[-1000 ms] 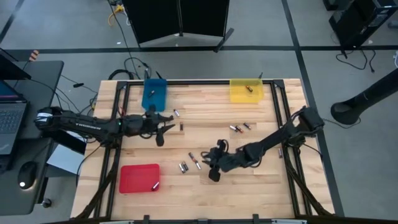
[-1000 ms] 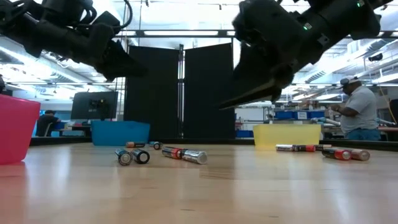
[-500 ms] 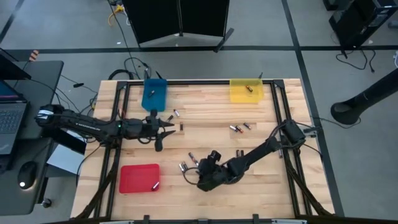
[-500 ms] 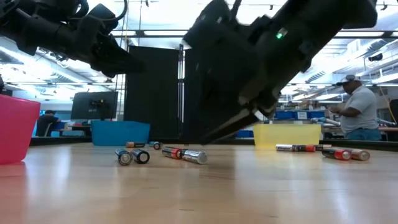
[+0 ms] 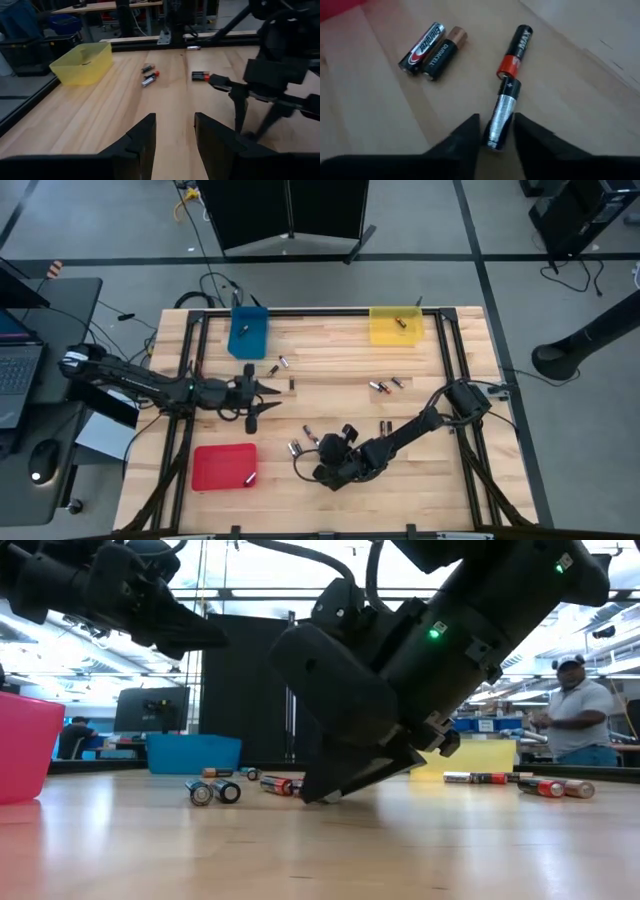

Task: Sort batteries
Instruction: Put the silver battery into the red bin

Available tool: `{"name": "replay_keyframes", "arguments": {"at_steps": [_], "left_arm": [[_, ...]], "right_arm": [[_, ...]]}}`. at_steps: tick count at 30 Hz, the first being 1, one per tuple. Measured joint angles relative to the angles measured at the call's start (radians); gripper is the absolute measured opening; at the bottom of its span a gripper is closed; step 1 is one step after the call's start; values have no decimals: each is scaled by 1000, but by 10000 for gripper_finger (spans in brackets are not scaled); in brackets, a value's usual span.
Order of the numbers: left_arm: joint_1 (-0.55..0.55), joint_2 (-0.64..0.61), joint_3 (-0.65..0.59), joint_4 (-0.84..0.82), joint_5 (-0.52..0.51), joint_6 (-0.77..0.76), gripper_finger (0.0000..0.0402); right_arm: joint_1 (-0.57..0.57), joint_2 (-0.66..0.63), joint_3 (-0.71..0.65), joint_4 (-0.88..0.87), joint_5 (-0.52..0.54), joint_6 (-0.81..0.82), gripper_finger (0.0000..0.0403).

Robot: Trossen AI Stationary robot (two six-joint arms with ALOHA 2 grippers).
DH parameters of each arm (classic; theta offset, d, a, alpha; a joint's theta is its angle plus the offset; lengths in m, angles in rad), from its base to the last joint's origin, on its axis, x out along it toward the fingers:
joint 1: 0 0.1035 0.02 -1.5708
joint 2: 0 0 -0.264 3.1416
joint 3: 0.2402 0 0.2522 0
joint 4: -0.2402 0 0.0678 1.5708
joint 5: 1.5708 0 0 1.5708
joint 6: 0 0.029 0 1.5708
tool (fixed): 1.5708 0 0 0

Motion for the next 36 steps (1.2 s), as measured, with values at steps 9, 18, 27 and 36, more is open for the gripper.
{"name": "replay_keyframes", "arguments": {"at_steps": [9, 18, 27, 36], "left_arm": [[-46, 0, 0, 2, 0, -10, 143], [-82, -5, 7, -4, 58, -75, 143], [-94, -50, 93, -28, 54, -24, 142], [-94, -193, 128, -158, 13, -27, 142]], "right_arm": [[35, -31, -2, -15, -60, -57, 61], [-8, -93, -2, 182, -142, -315, 61], [-140, -93, 43, 399, -313, -600, 61], [-182, -95, 134, 394, -384, -770, 61]]}}
